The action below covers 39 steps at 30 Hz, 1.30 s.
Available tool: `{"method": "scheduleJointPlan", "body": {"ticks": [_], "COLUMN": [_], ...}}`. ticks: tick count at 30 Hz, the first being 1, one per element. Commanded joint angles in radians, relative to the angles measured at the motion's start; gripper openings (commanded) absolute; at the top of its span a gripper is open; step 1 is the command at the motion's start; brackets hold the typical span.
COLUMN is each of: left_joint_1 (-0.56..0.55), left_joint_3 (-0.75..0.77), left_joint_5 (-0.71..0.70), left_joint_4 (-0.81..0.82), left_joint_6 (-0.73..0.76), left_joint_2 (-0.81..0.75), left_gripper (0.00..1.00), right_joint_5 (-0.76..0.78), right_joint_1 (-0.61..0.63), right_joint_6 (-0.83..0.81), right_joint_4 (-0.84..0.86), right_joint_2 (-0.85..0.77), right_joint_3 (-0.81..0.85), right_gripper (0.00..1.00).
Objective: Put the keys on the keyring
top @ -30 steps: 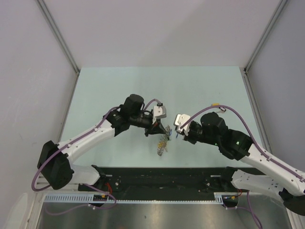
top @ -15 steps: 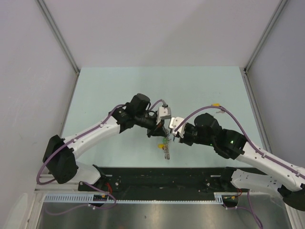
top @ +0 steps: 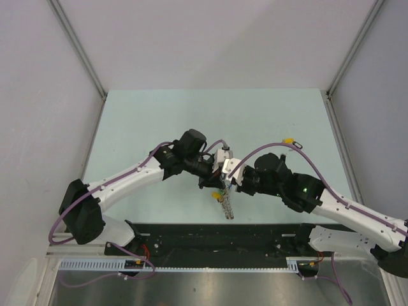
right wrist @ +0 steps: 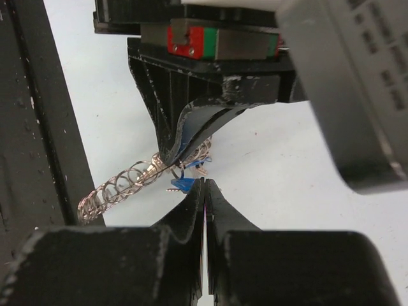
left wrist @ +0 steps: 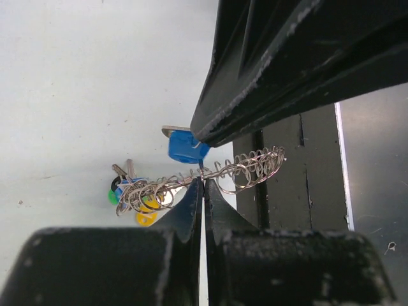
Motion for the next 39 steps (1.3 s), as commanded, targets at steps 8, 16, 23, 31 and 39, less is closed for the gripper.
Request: {"method": "scheduleJointPlan", "body": {"ticks": [8,16,23,31,39], "left_joint_1": [-0.003,-0.003,-0.003,-0.001,0.089], "left_joint_3": [0.014,-0.009,-0.004,0.010,-0.104], "left_joint_5": [0.033,0.049,0.029,-0.201,-0.515], "left_joint_4": [0.051,0.081,0.068,0.004,-0.015], "left_joint_6": [0.039,0.045,0.047,0.004,-0.107], "left_joint_2": [-0.058,-0.089,-0.081,-0.120,-0.332], "left_gripper": [0.00,0.00,0.00,0.00,0.00], "right_joint_5": [-0.031,-0.058,-0.023,0.034,0.077], "right_joint_1": [0.009,0.009,0.006,-0.025,-0.035], "right_joint_6": [-0.006,-0.001,0.011,0.174,0.418], "right_joint_4": [0.004,0.005,-0.001,-0.053,-0.291], "right_joint_2": [0.011,0.024,0.024,0.039,0.157], "right_joint_3": [-0.001,0.000,0.000,-0.001,0.074], "right_gripper": [0.00,0.00,0.00,0.00,0.00]}}
